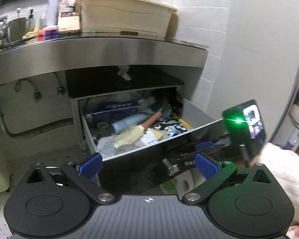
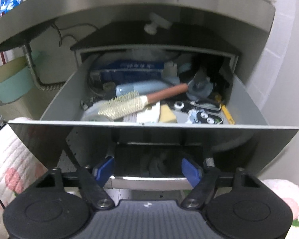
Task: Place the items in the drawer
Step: 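Move the right gripper to the front edge of the open drawer, then push the drawer front inward with the right gripper until closed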
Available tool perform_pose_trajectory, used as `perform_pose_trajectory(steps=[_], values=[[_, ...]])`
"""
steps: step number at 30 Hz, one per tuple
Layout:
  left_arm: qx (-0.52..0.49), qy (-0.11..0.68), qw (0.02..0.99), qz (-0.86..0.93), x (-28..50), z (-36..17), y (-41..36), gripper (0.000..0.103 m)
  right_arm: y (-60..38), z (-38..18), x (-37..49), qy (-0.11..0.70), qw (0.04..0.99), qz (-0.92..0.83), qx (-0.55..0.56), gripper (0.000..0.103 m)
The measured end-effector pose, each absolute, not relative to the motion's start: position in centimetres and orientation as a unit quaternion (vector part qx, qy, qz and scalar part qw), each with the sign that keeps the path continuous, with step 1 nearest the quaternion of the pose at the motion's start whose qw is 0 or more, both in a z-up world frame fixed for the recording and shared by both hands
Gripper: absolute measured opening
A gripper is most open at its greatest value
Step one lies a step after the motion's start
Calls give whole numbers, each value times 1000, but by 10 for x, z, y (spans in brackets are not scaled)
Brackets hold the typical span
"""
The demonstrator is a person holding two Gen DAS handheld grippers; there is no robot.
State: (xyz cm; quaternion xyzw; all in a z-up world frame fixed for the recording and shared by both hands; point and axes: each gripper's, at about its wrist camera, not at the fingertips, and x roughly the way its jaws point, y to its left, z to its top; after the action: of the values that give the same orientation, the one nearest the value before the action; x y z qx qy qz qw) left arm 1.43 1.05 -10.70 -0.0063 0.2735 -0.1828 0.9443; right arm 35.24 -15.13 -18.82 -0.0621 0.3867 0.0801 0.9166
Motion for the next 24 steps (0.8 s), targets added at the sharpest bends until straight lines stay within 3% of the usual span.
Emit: perform_pose_trajectory(steps=[16, 24], values=[[46, 301, 941, -145, 24, -100, -2, 103, -154, -207, 374, 429, 898, 80, -52, 78], [87, 268, 946, -162, 14, -92, -19, 103, -153, -207, 373, 426, 900, 79, -54, 79]])
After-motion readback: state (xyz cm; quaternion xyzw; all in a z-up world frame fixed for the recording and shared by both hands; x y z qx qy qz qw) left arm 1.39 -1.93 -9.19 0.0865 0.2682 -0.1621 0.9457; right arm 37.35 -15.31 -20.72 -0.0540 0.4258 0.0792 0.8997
